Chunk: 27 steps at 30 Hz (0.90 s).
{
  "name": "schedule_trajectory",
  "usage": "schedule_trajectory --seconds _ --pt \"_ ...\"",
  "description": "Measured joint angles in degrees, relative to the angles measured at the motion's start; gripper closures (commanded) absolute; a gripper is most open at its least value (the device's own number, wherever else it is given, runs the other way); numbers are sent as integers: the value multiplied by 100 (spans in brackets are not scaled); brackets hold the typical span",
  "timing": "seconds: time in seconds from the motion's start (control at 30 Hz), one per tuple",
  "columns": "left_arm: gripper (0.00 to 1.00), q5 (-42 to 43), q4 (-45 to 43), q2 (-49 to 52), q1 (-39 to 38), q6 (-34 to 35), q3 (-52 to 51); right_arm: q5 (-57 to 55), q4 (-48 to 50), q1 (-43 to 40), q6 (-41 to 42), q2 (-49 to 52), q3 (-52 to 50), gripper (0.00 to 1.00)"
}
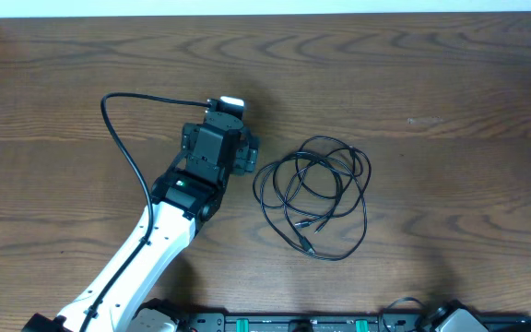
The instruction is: Untangle cables
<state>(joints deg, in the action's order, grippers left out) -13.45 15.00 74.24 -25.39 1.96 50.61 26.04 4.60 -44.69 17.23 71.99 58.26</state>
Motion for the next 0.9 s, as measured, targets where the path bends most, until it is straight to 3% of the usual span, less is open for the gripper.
schedule_trajectory --seconds 0.27,0.73,0.8,0.9 --pt "9 0 0 0 0 0 0 2 -74 -726 -533 570 2 99" --pt "9 0 -2 0 0 0 0 -553 -968 -761 -743 1641 9 99" --pt "9 0 -2 0 0 0 0 -772 -1193 -761 -745 1705 9 87" --pt "9 0 0 0 0 0 0 -960 -1379 -765 -767 1740 9 54"
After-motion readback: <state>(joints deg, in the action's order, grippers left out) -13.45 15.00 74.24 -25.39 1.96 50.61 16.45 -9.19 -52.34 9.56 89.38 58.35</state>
